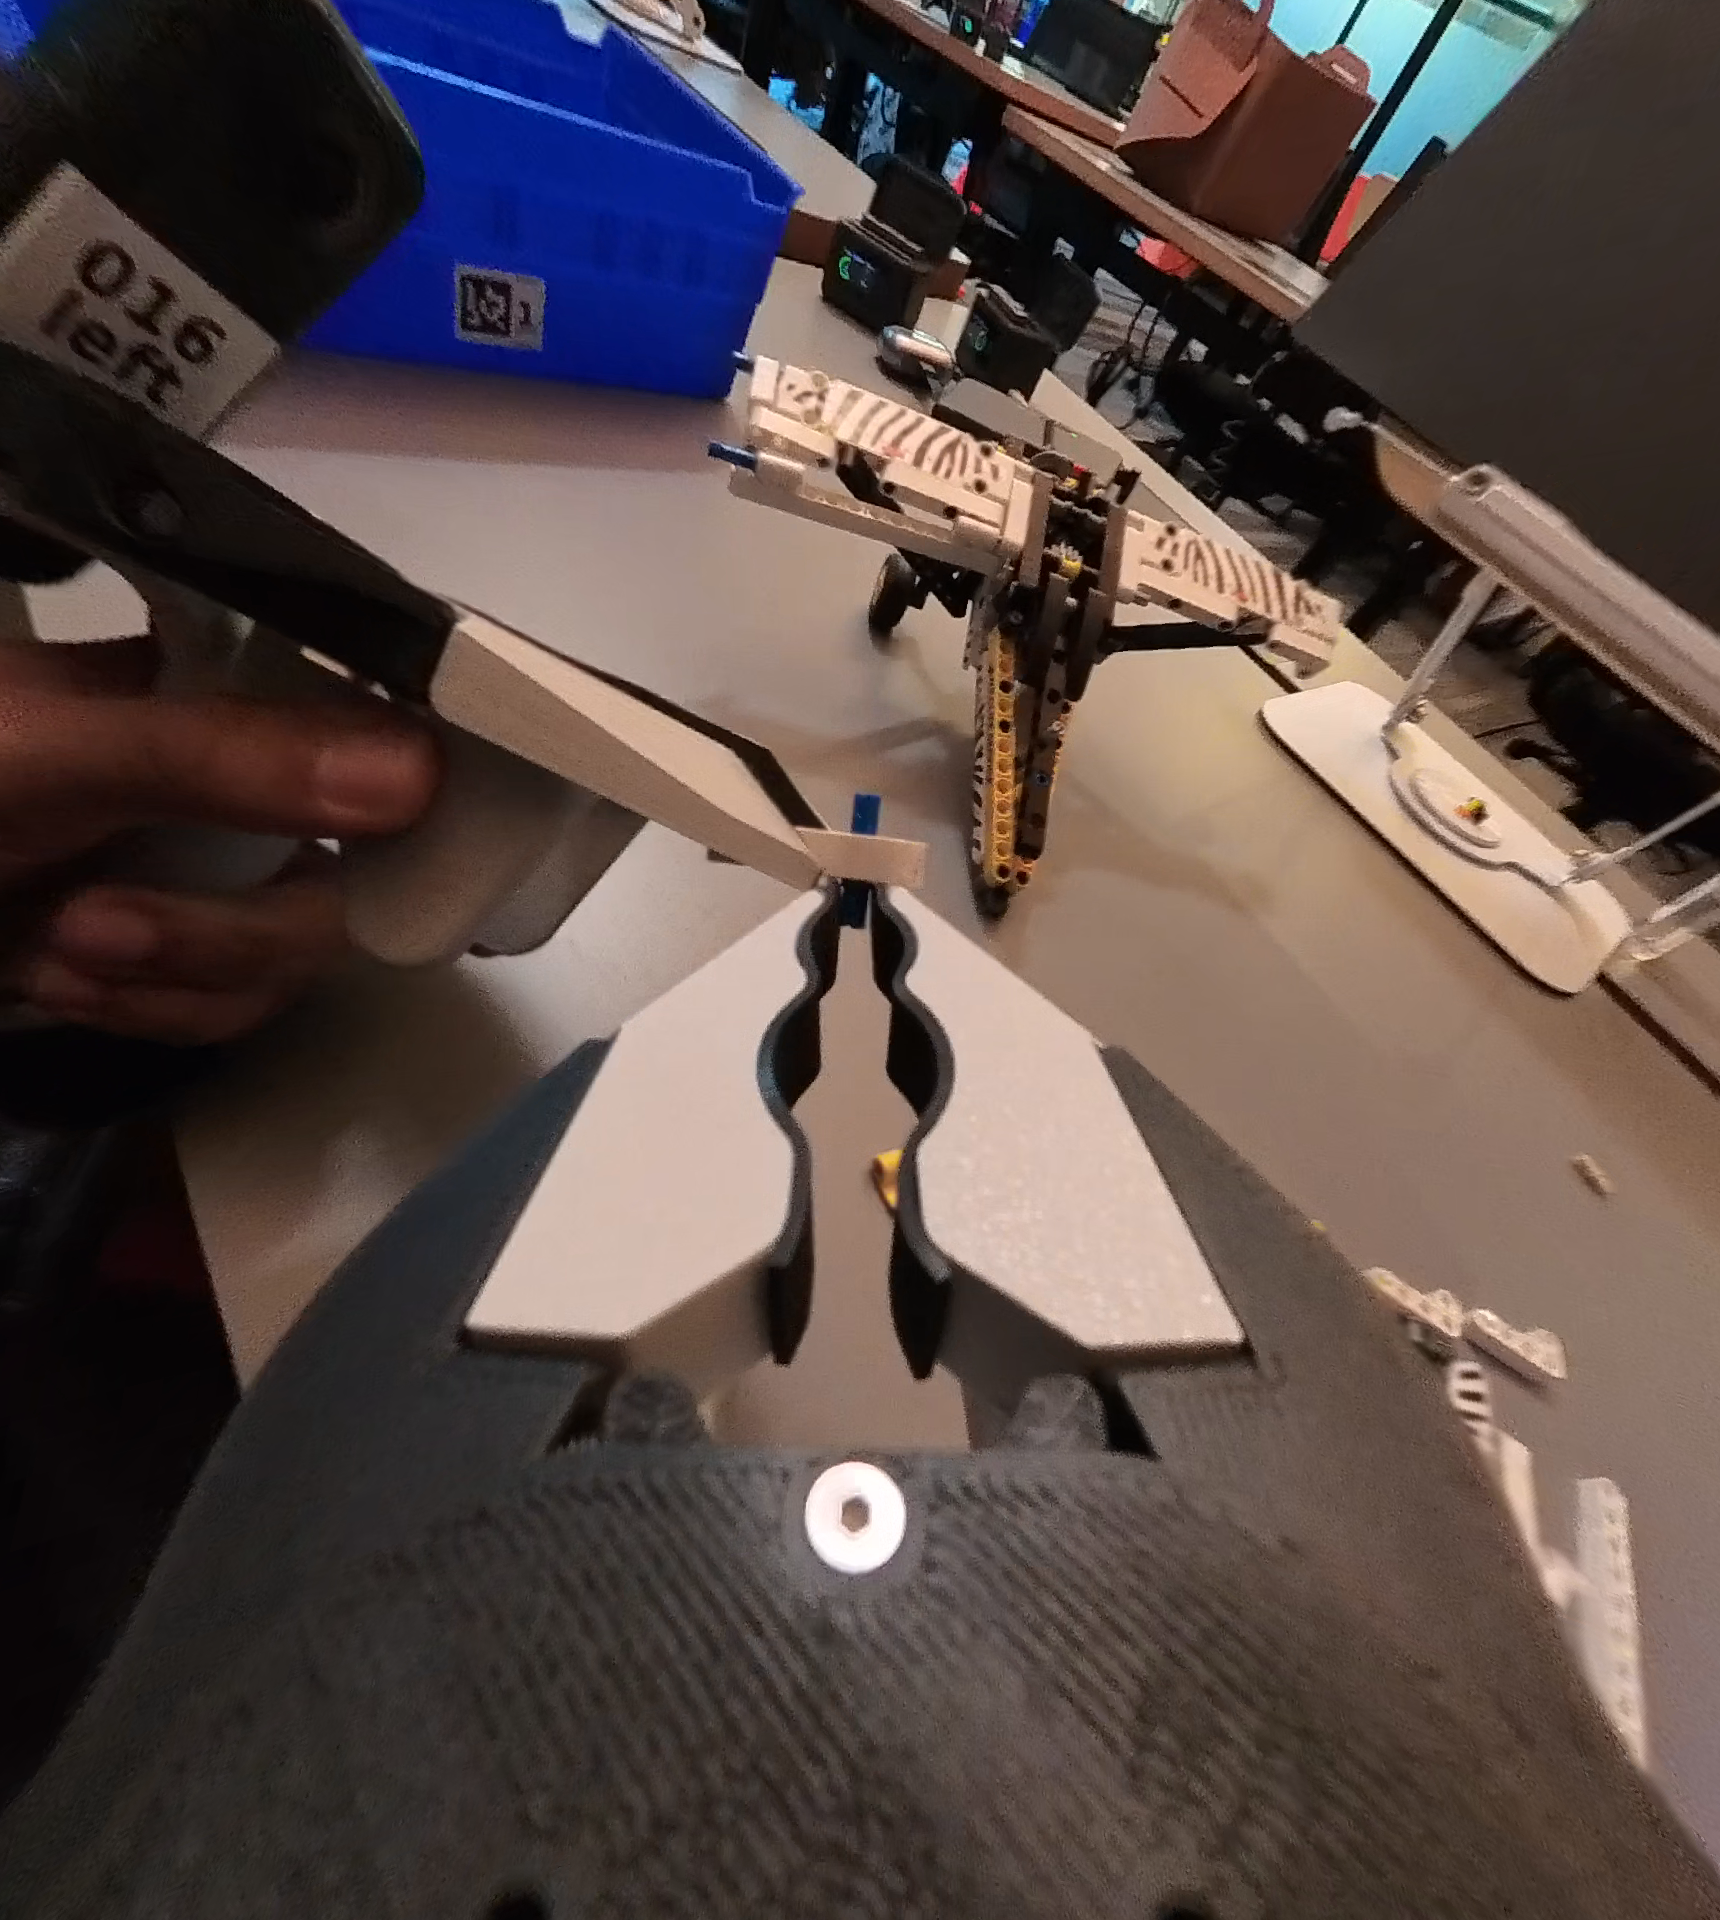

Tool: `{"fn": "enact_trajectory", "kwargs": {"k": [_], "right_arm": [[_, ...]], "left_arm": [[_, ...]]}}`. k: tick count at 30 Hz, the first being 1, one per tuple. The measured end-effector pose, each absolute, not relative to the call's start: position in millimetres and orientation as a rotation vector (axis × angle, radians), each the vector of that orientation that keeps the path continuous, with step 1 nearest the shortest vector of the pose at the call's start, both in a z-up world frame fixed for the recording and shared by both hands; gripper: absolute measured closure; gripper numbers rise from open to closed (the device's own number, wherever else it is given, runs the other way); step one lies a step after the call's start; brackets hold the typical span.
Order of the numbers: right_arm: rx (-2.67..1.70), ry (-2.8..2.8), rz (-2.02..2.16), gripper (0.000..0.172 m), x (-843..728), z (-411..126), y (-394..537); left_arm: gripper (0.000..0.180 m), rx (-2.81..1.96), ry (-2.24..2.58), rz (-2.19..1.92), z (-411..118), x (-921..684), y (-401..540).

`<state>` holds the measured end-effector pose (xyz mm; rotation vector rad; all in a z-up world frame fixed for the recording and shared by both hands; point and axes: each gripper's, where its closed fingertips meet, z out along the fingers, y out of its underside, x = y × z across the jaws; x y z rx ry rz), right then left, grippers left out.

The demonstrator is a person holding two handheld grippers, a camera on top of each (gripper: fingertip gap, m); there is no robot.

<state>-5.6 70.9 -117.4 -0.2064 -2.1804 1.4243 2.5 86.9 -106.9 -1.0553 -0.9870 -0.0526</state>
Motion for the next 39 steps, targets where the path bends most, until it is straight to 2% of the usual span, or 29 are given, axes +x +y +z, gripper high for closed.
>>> {"fn": "enact_trajectory", "kwargs": {"k": [5, 18, 27, 30, 33, 39], "right_arm": [[-0.129, -2.134, 1.304, 0.170, -8, -119, 73], [-0.085, -2.157, 1.330, 0.170, 2, -115, 72], [-0.092, -2.166, 1.385, 0.170, 5, -112, 69], [-0.156, -2.176, 1.242, 0.170, -18, -135, 91], [-0.285, -2.231, 1.489, 0.170, -18, -123, 90], [-0.445, -2.222, 1.022, 0.170, -80, -145, 157]], "left_arm": [[0.177, -1.062, -0.997, -0.101, -110, 2, 89], [0.173, -1.020, -0.960, -0.220, -104, 7, 90], [0.178, -0.895, -0.957, -0.215, -96, 9, 81], [0.178, -0.665, -0.995, -0.128, -81, -4, 19], [0.178, -0.743, -0.992, -0.036, -80, -6, -1], [0.178, -0.872, -0.948, -0.100, -92, -1, 37]]}}
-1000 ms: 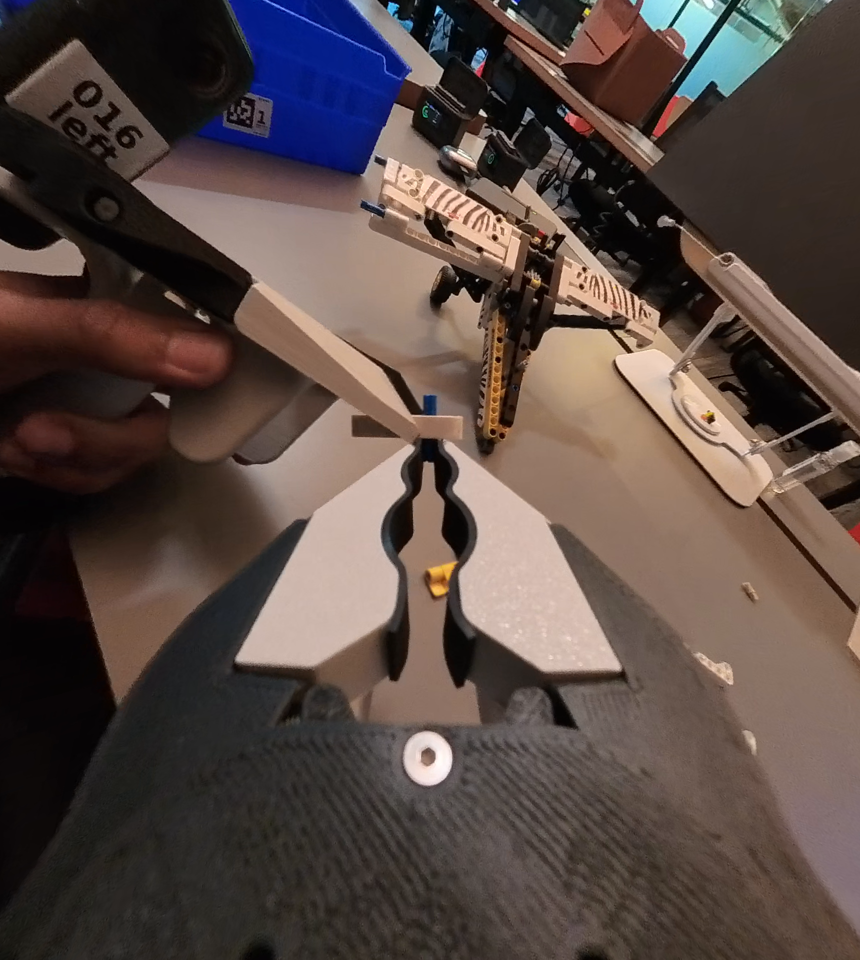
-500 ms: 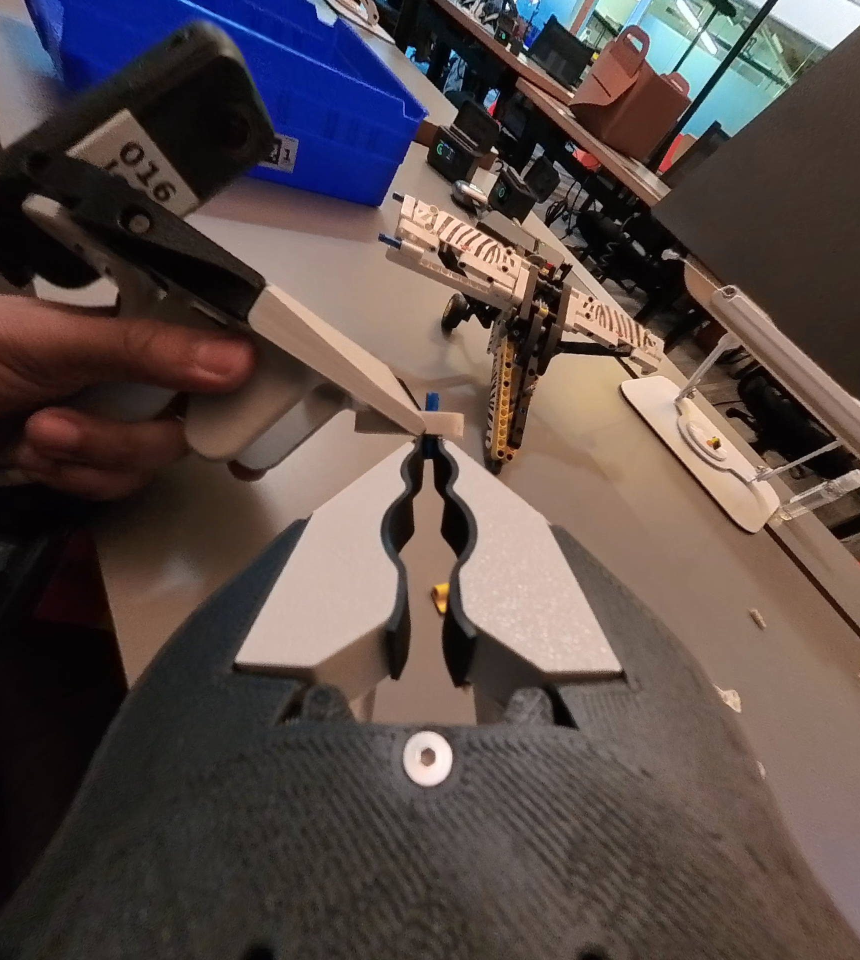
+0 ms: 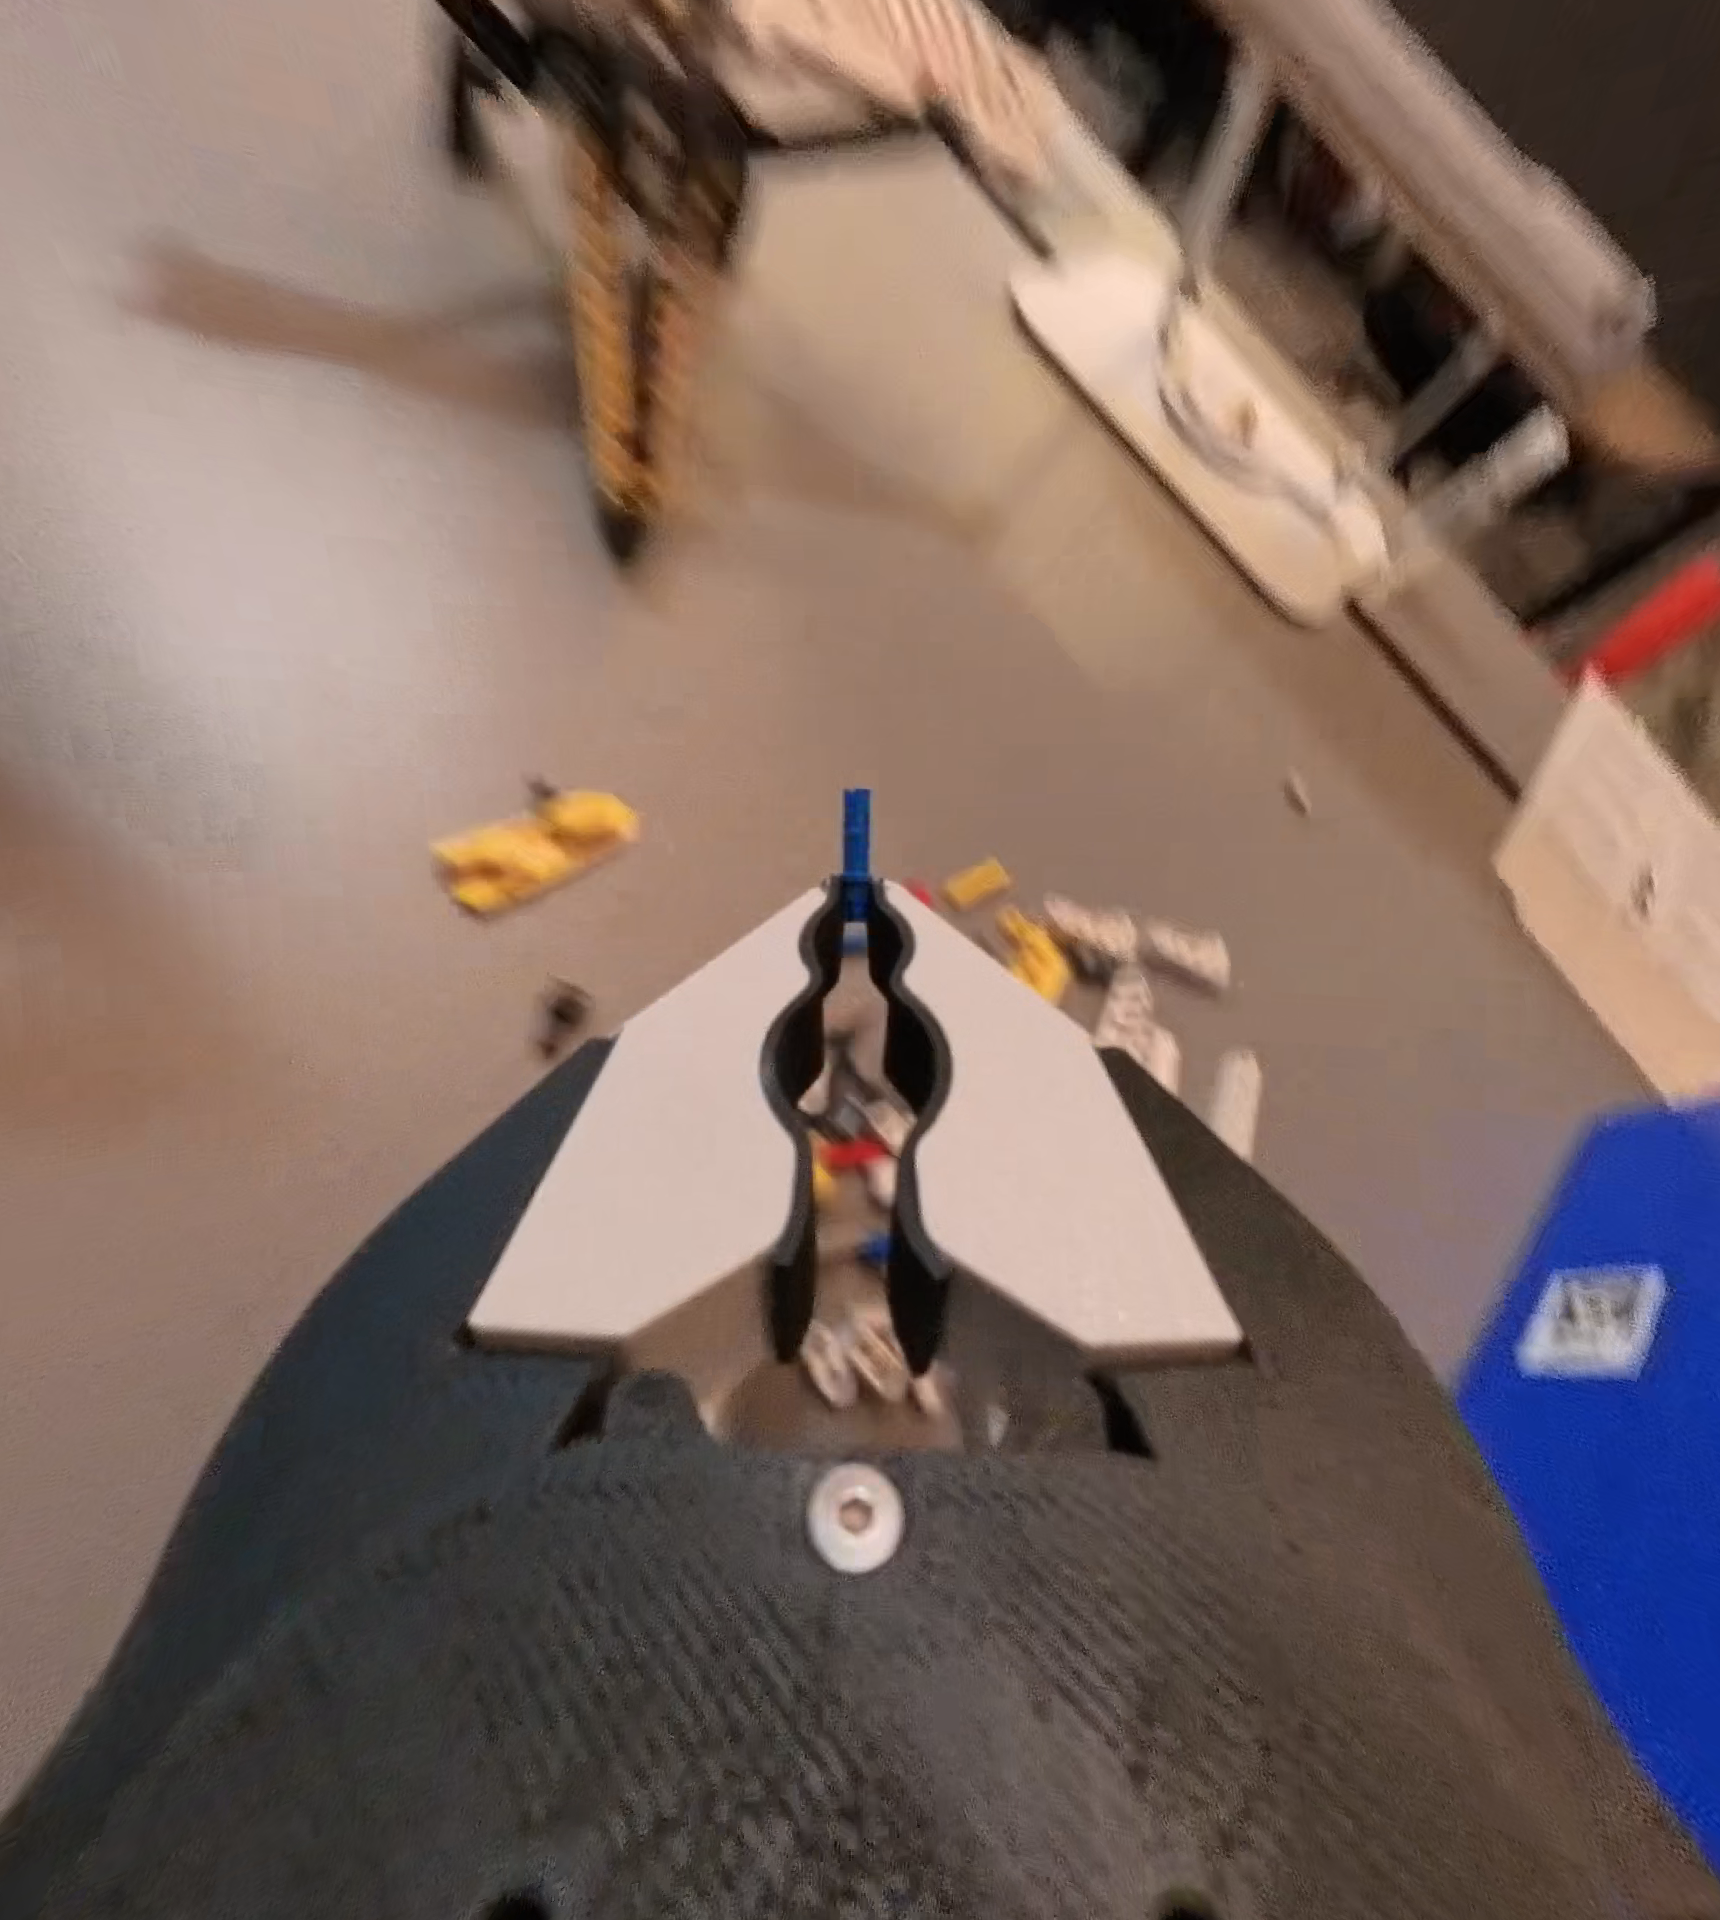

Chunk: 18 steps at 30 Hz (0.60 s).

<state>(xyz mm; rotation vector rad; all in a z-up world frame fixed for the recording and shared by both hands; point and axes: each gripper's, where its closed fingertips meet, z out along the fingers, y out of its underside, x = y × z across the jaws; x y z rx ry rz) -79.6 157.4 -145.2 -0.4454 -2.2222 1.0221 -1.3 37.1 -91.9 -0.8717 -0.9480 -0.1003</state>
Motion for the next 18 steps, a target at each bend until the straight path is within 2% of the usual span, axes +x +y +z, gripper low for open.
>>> {"fn": "enact_trajectory", "kwargs": {"k": [6, 11, 18], "right_arm": [[-0.881, -2.273, 0.943, 0.169, -118, -173, 235], [-0.924, -2.284, 0.879, 0.150, -123, -181, 250], [-0.836, -2.176, 1.010, 0.148, -122, -145, 253]], "left_arm": [[0.178, -0.952, -0.939, -0.063, -96, 0, 46], [0.178, -1.073, -0.955, -0.004, -105, -2, 60], [0.177, -1.496, -0.939, -0.114, -118, -29, 118]]}}
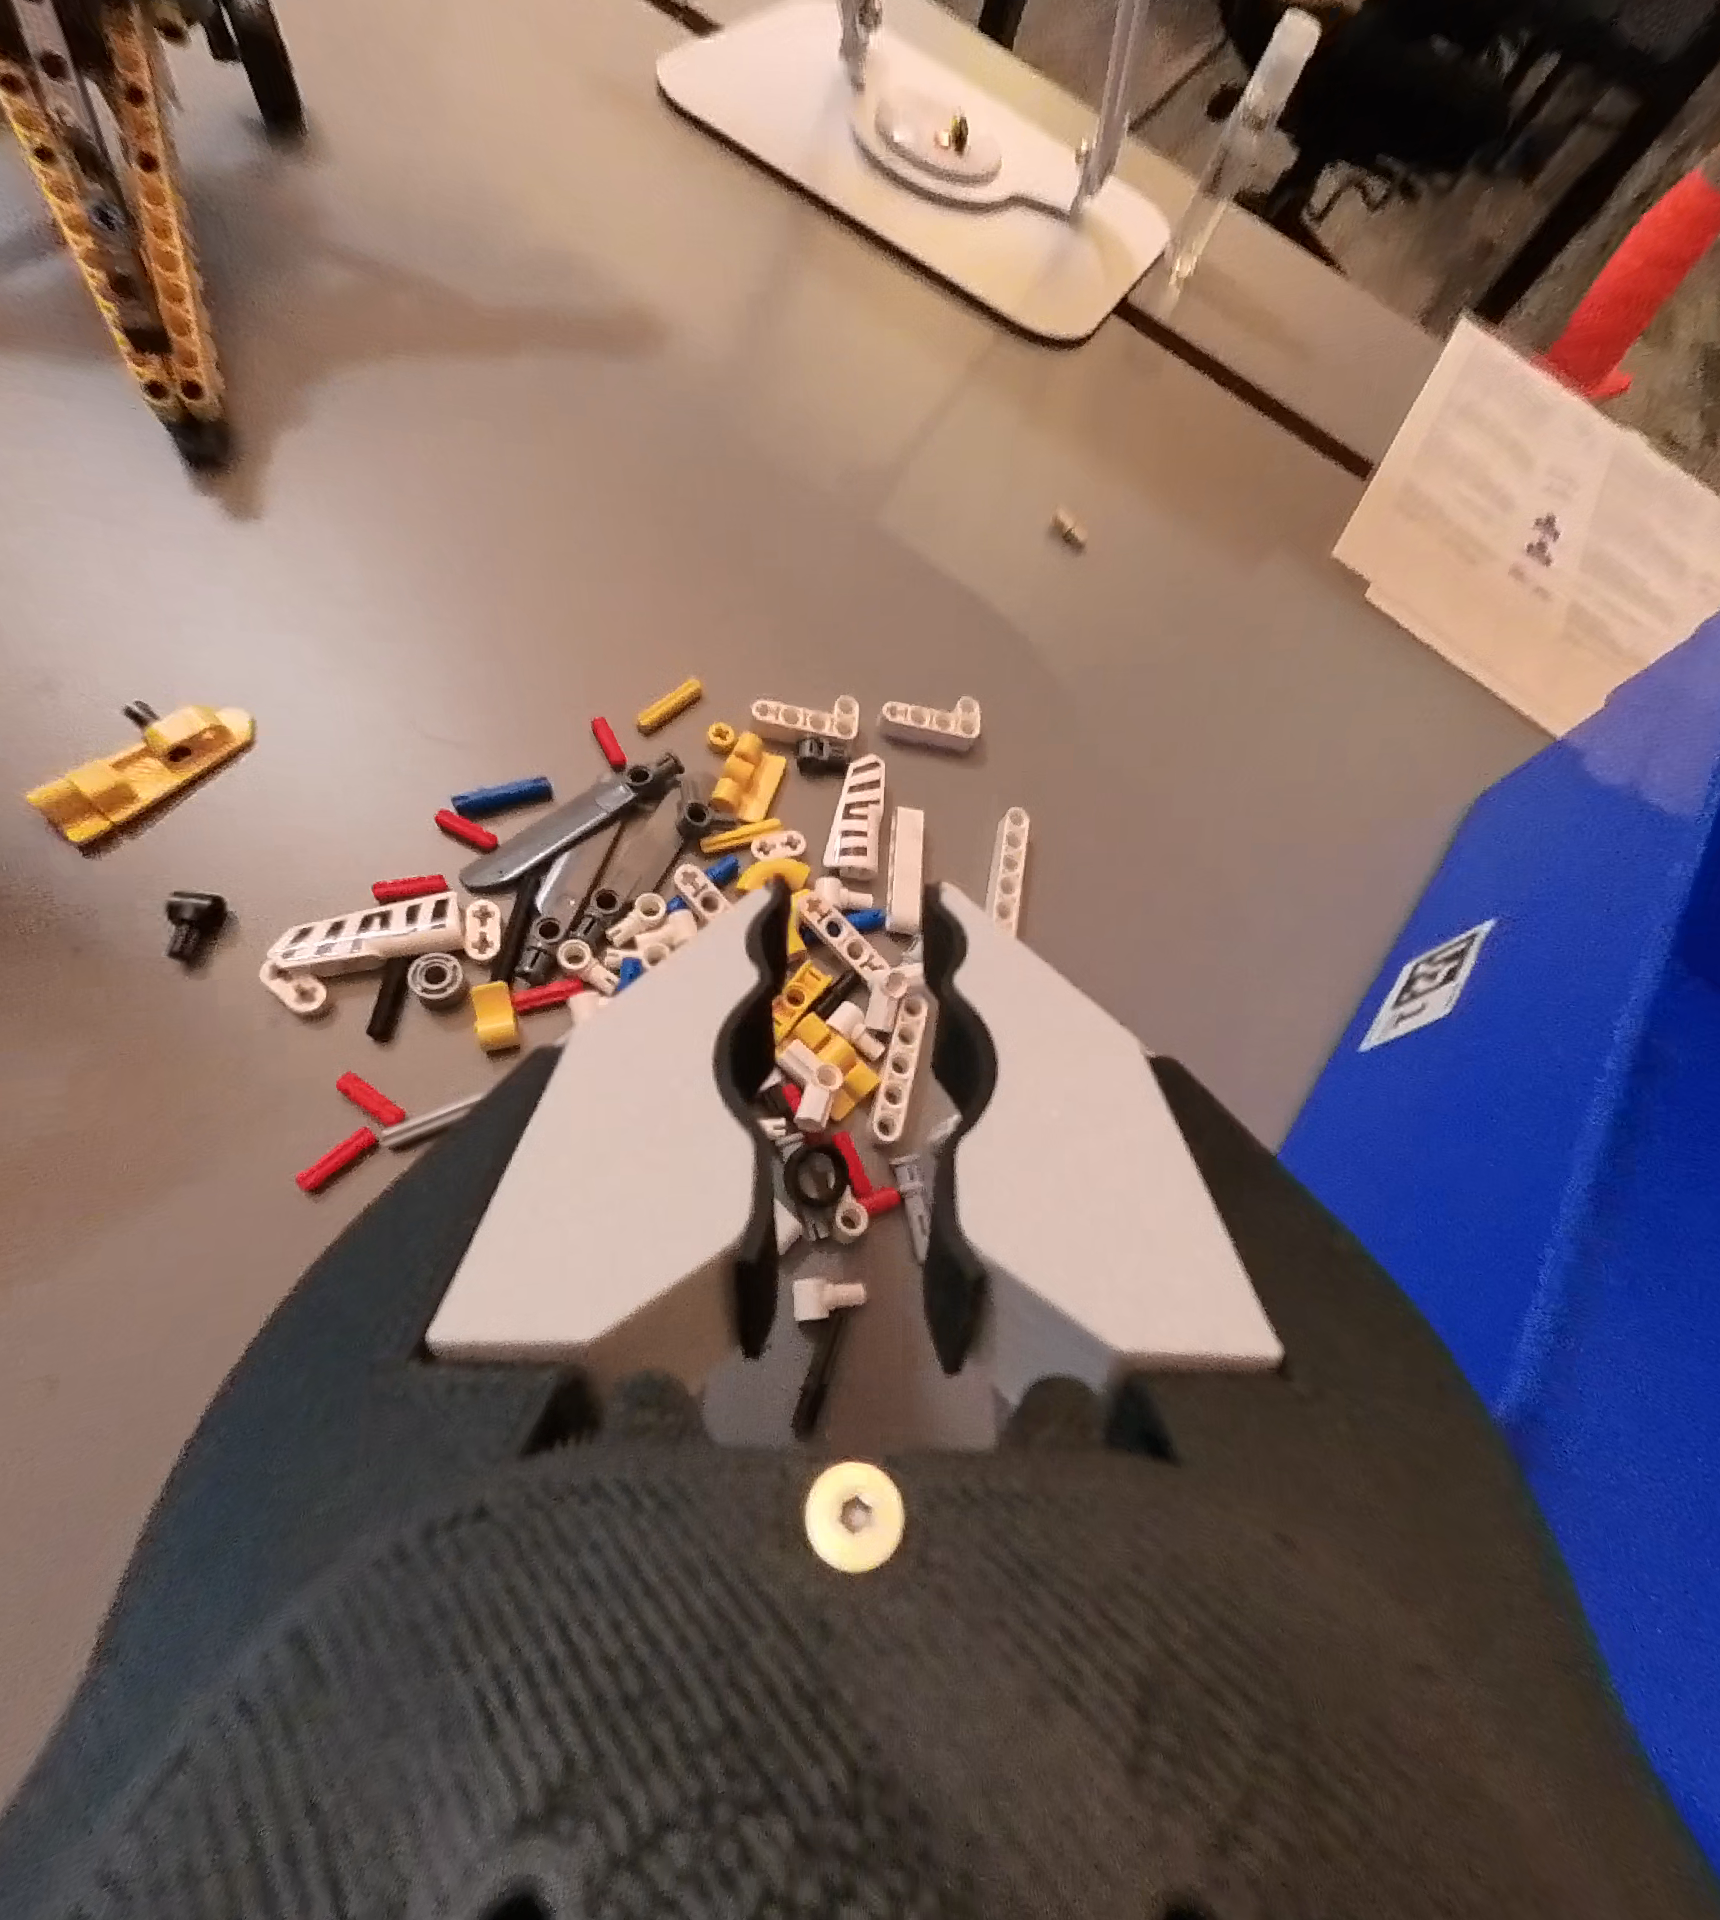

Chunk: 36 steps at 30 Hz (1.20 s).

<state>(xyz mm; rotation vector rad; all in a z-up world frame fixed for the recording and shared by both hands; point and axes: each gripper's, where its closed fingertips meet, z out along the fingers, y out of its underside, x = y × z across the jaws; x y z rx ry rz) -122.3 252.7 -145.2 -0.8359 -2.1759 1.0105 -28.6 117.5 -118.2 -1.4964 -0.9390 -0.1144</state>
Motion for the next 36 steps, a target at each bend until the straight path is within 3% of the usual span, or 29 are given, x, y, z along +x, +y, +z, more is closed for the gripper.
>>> {"fn": "enact_trajectory", "kwargs": {"k": [7, 10, 13, 19, 30, 36], "right_arm": [[-0.766, -2.133, 1.044, 0.148, -114, -123, 257], [-0.751, -2.102, 1.068, 0.148, -110, -112, 261], [-0.756, -2.082, 1.108, 0.148, -107, -106, 265], [-0.841, -2.202, 1.282, 0.146, -92, -126, 234], [-0.620, -2.497, 1.169, 0.143, -49, -186, 124], [-0.794, -2.600, 1.166, 0.121, -48, -202, 93]], "left_arm": [[0.177, -2.079, -0.995, 0.230, -181, -133, 147], [0.177, -2.100, -1.034, 0.103, -196, -149, 164], [0.163, -2.103, -1.051, 0.068, -197, -151, 168], [0.150, -2.006, -1.017, 0.172, -164, -130, 139], [0.158, -1.713, -0.991, 0.111, -141, -50, 88], [0.162, -1.505, -0.897, 0.022, -114, -16, 84]]}}
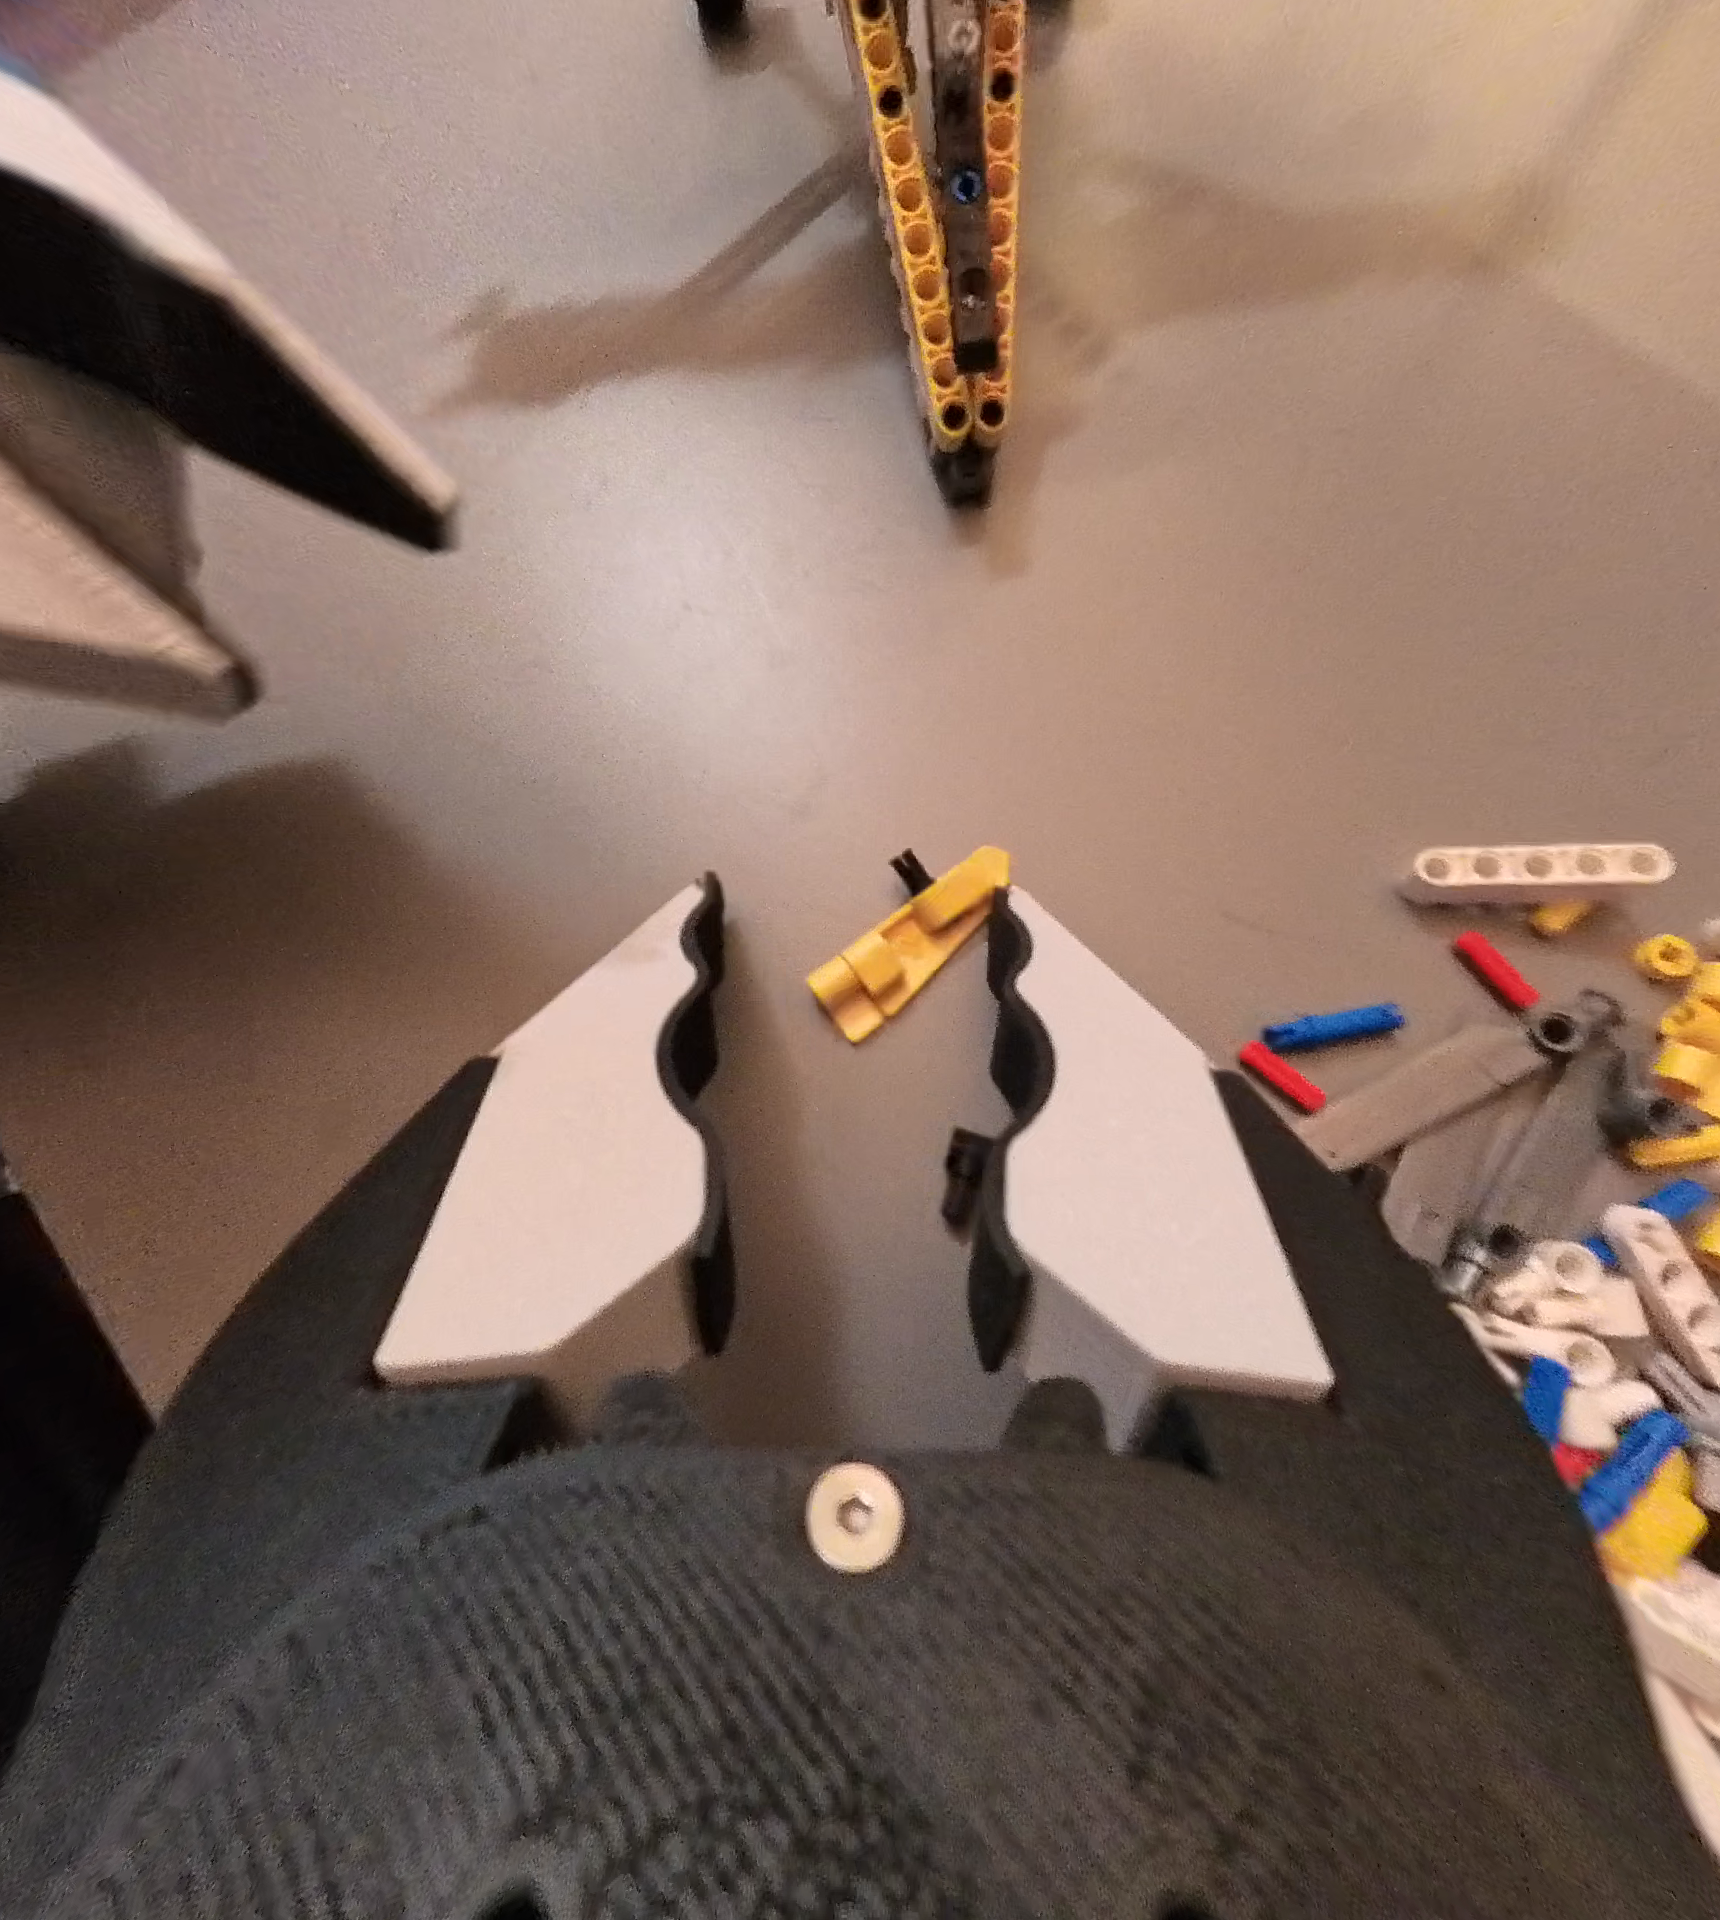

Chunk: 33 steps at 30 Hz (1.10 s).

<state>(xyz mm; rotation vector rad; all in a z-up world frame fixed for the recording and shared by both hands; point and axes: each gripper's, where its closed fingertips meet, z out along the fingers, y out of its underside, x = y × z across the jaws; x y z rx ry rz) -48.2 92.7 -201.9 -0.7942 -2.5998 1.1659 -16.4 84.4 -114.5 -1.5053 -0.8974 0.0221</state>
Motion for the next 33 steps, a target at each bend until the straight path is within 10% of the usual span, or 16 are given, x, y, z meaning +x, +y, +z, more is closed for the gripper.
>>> {"fn": "enact_trajectory", "kwargs": {"k": [5, 16, 33], "right_arm": [[-0.635, -2.595, 1.091, 0.155, -42, -203, 77], [0.213, -1.981, 1.321, 0.156, -2, -133, 59], [0.200, -1.921, 1.413, 0.158, 6, -122, 63]], "left_arm": [[0.162, -1.412, -0.884, -0.048, -116, -8, 79], [0.147, -1.187, -0.935, -0.268, -117, -21, 59], [0.180, -1.119, -0.890, -0.528, -111, -7, 77]]}}
